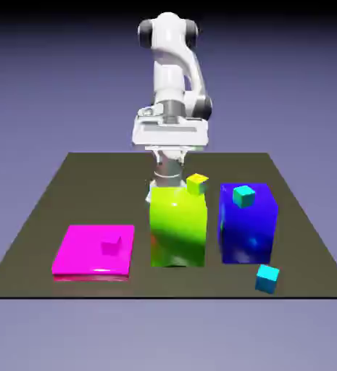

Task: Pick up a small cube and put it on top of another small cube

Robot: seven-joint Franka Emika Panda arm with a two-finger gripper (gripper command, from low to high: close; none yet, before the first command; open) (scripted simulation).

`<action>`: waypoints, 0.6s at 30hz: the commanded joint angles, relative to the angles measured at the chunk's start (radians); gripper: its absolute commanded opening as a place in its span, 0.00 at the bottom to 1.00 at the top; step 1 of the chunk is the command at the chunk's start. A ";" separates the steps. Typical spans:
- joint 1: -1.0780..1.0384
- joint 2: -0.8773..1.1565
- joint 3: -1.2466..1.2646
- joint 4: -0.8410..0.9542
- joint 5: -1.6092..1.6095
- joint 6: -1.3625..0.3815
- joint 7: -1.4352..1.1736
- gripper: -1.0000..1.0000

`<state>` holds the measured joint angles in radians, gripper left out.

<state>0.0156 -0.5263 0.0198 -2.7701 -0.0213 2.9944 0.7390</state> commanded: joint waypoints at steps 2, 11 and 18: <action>0.006 0.073 0.033 0.066 -0.035 -0.071 -0.003 0.50; 0.032 0.399 0.181 0.364 -0.195 -0.388 -0.018 0.50; 0.053 0.652 0.295 0.595 -0.318 -0.635 -0.030 0.50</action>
<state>0.0707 0.1260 0.3152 -2.1752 -0.3397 2.3594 0.7094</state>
